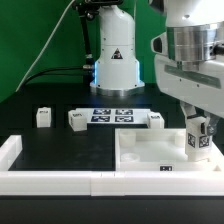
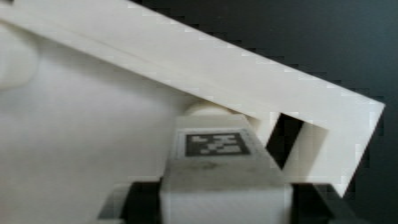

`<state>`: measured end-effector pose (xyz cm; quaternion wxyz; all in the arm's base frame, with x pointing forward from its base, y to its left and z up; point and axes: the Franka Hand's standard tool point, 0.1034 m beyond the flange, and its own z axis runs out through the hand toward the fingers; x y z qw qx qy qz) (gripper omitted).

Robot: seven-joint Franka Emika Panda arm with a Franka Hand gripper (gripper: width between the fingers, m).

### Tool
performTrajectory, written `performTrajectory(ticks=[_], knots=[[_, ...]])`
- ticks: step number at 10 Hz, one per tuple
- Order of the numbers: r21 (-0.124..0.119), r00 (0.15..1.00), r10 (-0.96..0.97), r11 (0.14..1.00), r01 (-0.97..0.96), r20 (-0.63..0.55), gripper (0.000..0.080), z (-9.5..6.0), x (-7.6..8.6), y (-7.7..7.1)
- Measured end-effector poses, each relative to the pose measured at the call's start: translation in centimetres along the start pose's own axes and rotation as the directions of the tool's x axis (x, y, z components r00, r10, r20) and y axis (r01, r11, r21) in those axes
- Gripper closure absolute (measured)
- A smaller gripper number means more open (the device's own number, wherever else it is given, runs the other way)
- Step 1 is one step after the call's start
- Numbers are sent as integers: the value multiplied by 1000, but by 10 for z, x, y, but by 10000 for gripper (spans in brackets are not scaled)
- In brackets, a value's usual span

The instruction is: Assemble one leg

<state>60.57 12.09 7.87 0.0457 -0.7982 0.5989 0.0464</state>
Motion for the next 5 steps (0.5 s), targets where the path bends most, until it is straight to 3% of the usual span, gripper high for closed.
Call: performTrajectory(ticks=[2, 4, 5], knots=[[2, 1000, -3, 1000, 3, 4, 507, 0, -1, 0], [3, 998, -66, 998, 66, 4, 191, 0, -2, -1], [0, 985, -174, 985, 174, 1, 162, 0, -3, -1]])
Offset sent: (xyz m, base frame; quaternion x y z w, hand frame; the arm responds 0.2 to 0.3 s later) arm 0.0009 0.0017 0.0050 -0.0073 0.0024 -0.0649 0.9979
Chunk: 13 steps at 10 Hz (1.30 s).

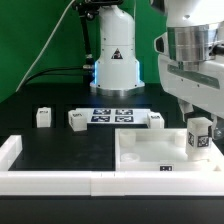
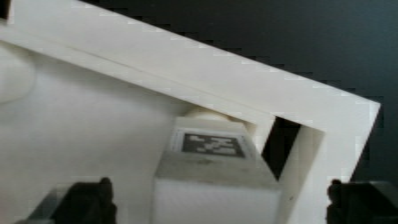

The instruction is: Assemble one leg

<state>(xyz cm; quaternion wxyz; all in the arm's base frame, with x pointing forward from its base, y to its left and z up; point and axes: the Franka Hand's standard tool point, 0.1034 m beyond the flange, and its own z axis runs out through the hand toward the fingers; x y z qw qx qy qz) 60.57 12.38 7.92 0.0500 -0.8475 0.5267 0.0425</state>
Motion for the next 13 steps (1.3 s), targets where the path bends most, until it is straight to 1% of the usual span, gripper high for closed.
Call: performTrajectory(ticks=[1, 2, 3, 4, 5, 6, 8, 9, 10, 11, 12, 13], knots=[[-2, 985, -174, 985, 174, -1, 162, 0, -1, 0], [-6, 947, -320, 947, 320, -4, 153, 1, -2, 0], [-13, 894, -448, 894, 448, -8, 153, 1, -3, 0], [-22, 821, -570, 821, 570, -12, 151, 2, -3, 0], [-35, 730, -684, 730, 683, -13, 151, 2, -3, 0], [-49, 613, -790, 613, 789, -12, 151, 2, -3, 0], [-64, 416, -909, 415, 908, 16, 151, 0, -1, -3], [-71, 304, -952, 301, 951, 35, 151, 0, 0, -2], [-69, 243, -969, 240, 968, 40, 151, -1, 3, -1], [-68, 239, -970, 236, 969, 41, 237, -1, 3, -1], [-68, 240, -970, 237, 969, 41, 373, 0, 3, -1], [-69, 240, -970, 237, 969, 41, 373, 0, 3, -1]])
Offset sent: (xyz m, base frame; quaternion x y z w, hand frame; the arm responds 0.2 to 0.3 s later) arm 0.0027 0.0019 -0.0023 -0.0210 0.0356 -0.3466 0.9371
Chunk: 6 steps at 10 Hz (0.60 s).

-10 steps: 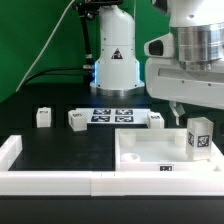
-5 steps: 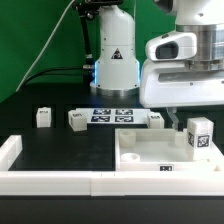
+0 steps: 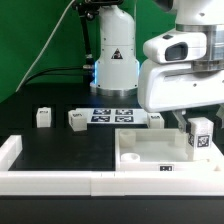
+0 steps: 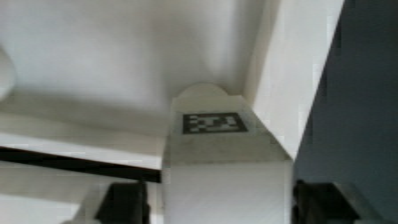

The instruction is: Assemble one leg

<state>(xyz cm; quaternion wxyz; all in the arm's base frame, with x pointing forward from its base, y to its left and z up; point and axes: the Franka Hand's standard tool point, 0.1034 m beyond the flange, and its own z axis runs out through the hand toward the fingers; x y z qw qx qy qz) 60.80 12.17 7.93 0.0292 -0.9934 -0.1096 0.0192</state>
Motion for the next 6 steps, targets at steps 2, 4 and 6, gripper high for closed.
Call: performTrajectory(ticks=[2, 4, 6], knots=[[0, 1000, 0, 1000, 0, 0, 508, 0, 0, 0], [0, 999, 34, 999, -34, 0, 508, 0, 0, 0], [6, 988, 156, 988, -156, -8, 508, 0, 0, 1]])
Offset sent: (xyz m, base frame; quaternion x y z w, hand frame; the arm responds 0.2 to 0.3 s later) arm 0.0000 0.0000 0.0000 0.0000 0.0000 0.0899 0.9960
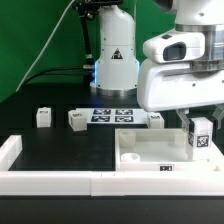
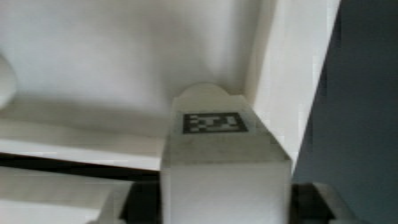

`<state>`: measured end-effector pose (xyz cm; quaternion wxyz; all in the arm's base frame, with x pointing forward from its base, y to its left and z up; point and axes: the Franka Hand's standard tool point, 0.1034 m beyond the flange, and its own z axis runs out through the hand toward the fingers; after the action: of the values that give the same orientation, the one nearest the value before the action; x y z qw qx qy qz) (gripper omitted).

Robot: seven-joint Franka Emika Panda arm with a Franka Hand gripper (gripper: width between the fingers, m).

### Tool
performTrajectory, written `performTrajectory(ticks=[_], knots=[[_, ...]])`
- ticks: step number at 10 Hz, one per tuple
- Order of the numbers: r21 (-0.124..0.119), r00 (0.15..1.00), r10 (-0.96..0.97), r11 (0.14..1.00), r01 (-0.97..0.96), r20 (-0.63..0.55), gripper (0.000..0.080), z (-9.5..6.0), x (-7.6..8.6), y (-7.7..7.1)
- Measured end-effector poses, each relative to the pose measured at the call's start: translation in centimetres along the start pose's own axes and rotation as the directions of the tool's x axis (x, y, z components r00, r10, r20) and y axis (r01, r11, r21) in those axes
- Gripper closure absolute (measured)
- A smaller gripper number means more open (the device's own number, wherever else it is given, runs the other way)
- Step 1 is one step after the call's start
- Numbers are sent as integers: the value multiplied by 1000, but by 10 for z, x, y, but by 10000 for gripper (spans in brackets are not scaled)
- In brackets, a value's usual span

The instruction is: Assemble one leg

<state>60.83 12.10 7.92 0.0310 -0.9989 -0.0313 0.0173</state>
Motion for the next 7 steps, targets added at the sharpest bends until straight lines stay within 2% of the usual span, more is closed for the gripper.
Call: performTrajectory(ticks=[1, 3, 5, 7], knots=[[1, 983, 184, 983, -184, -6, 508, 0, -1, 0], [3, 918, 398, 918, -398, -6, 508, 0, -1, 1], [19, 812, 584, 811, -584, 6, 507, 1, -1, 3], [31, 617, 786, 617, -787, 22, 507, 1, 0, 5]])
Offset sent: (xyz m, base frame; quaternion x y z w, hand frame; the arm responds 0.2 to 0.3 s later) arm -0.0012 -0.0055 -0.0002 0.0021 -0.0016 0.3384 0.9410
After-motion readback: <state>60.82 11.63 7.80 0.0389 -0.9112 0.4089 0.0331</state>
